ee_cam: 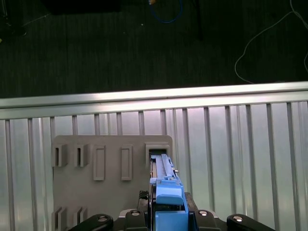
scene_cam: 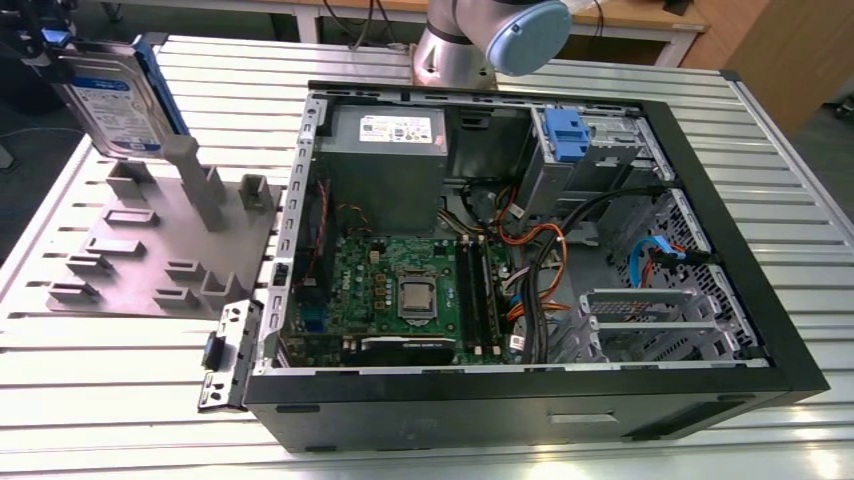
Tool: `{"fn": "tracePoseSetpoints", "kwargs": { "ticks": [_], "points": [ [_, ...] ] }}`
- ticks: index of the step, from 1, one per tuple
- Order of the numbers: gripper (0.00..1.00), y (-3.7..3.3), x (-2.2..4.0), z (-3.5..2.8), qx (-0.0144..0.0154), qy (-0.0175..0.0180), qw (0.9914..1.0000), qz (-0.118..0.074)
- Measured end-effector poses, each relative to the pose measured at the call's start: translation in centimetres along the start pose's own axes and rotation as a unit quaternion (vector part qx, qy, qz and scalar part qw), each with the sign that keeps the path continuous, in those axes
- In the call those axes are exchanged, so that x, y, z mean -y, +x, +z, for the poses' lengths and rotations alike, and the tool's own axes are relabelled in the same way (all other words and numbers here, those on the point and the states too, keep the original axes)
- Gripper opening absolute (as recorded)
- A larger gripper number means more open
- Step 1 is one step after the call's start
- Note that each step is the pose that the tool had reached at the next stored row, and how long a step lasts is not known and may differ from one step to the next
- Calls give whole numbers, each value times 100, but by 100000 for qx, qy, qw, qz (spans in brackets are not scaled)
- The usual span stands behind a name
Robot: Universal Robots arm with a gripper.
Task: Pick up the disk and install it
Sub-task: 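Pick up the disk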
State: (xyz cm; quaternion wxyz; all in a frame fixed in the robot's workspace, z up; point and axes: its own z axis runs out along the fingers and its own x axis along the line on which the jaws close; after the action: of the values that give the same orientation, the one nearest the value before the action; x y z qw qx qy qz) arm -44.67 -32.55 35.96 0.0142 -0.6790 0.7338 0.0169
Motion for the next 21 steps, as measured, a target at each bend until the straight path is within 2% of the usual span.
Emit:
{"fn": "tracePoseSetpoints", "kwargs": {
  "ticks": [21],
  "points": [
    [36, -6, -1, -128, 0, -4, 100000, 1]
  ]
}}
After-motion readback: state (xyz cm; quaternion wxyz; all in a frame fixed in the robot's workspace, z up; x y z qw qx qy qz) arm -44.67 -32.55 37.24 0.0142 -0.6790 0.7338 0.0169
